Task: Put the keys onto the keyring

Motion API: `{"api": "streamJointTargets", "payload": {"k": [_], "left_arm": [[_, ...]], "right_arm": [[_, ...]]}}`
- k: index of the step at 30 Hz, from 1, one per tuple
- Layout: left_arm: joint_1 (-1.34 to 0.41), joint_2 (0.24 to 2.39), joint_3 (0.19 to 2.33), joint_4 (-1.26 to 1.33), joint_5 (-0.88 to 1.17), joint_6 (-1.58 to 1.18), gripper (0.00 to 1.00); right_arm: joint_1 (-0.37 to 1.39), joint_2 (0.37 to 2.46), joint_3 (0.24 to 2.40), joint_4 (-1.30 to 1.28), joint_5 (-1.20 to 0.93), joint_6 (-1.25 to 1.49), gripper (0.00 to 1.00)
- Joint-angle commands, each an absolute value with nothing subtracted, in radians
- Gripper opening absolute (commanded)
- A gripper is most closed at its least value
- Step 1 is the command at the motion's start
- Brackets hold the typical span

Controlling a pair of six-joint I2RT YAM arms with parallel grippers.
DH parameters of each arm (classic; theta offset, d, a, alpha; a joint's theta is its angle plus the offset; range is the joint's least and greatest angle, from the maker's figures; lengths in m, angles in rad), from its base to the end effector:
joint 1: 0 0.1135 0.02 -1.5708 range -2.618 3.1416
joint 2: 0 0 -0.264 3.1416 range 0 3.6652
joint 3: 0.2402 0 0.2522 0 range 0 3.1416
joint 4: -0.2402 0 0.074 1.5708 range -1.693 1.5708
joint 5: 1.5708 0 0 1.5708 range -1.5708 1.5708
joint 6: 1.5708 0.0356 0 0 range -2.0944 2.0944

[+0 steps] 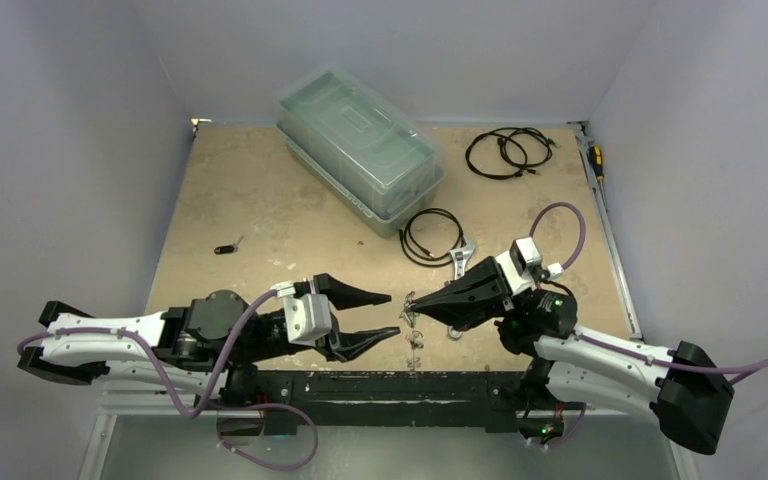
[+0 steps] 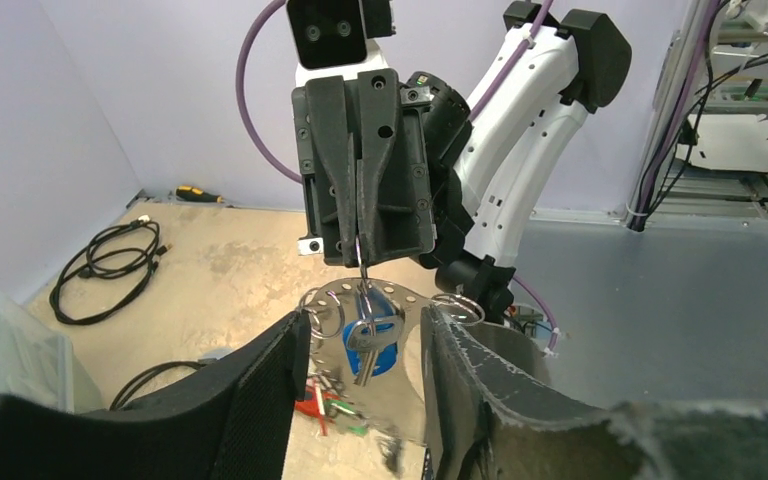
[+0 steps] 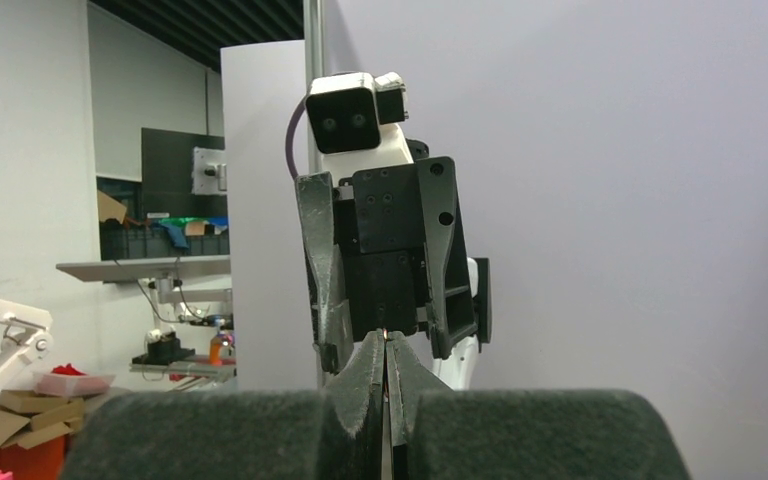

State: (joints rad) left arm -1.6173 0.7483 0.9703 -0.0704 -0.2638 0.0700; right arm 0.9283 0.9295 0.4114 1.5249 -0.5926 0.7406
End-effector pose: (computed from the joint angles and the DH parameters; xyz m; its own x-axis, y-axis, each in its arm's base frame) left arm 0.0019 -0.1597 0.4220 0.0613 -0.1356 -0.9889 0.9744 0.2226 0.0299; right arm 0.0799 0.1400 0.3434 -0.1950 0.6735 -0.7130 -0.9639 -0.2661 0.0123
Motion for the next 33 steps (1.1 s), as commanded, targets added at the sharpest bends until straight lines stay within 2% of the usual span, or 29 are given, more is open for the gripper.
{"api": "streamJointTargets", "payload": {"k": [1,8,29,33], "left_arm": [[-1.620,0.741,0.949,0.017,-0.285,0.072,0.43],[-1.620,0.778,0.953,0.047,-0.303,0.063,0.42],[-1.620,0.842,0.965,0.081,-0.422,0.061,0.00],[-1.620,0.835,0.959,0.101,-0.480,0.063,0.00]], "right_arm": [[0.923,0.935,0.459,1.839,-0.558,0.730,0.00],[0.923,0.936,0.463,1.841,-0.565,0.730,0.00],[0.923,0.922,0.460,1.849,-0.576,0.746,0.00],[0.923,0.938,0.463,1.850,-0.612,0.763,0.00]]}}
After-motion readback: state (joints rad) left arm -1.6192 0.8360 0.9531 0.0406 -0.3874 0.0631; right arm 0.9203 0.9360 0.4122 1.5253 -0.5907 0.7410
